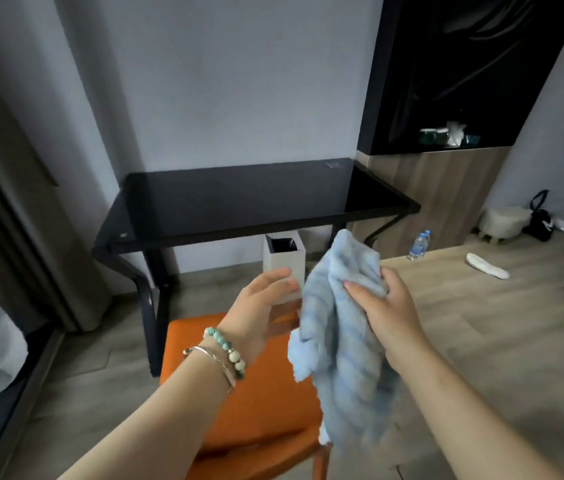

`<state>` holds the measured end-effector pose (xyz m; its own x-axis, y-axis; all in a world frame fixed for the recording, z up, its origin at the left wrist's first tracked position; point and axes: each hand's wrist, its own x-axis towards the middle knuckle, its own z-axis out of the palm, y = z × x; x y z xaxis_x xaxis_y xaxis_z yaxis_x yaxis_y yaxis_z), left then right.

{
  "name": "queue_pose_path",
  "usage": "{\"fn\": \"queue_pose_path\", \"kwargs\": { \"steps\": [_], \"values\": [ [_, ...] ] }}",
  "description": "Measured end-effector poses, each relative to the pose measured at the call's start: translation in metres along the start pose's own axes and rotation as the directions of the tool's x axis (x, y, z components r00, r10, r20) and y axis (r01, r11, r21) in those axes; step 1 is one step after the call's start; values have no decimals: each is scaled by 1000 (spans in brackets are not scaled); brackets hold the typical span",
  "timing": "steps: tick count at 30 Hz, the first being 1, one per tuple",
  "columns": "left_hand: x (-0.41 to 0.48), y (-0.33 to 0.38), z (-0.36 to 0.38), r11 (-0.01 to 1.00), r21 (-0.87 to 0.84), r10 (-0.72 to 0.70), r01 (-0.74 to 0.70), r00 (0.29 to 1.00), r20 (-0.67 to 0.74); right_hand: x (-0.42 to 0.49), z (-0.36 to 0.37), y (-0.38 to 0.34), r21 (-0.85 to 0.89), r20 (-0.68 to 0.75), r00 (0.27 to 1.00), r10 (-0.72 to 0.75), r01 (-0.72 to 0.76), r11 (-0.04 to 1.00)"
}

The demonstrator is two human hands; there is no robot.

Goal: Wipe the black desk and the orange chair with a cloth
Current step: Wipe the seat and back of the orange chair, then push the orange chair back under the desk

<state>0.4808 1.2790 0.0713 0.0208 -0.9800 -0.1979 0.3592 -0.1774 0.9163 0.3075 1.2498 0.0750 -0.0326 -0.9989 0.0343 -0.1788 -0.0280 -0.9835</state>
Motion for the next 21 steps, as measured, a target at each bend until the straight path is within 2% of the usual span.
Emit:
{"fn": "queue_pose_path", "kwargs": {
  "steps": [3,5,7,10,13,15,17,19,21],
  "values": [
    [7,-33,1,984,150,-68,93,985,-161,-4,-28,29,-237,-139,990,-7,-26,971],
    [8,-57,-4,961,227,-108,158,970,-219,-10,-40,58,-425,-139,990,32,-89,901],
    [4,-80,-11,934,294,-128,201,959,-251,-21,-43,89,-607,-79,987,141,-160,778],
    [-10,-107,-19,900,353,-149,256,942,-302,-45,-36,136,-682,-44,932,361,-292,671],
    [-28,-125,-23,882,380,-130,277,920,-370,-67,-25,165,-680,74,847,527,-344,648],
    [-40,-132,-25,903,343,-102,258,905,-413,-72,-16,176,-633,87,809,582,-406,659],
    [-52,-135,-28,939,245,-123,240,902,-414,-76,-6,176,-426,56,760,648,-569,703],
    [-65,-137,-29,963,117,-188,241,919,-348,-80,7,173,-156,32,658,752,-740,654],
    [-79,-139,-34,966,76,-214,247,931,-296,-88,20,169,36,35,590,807,-807,589]
  ]
}}
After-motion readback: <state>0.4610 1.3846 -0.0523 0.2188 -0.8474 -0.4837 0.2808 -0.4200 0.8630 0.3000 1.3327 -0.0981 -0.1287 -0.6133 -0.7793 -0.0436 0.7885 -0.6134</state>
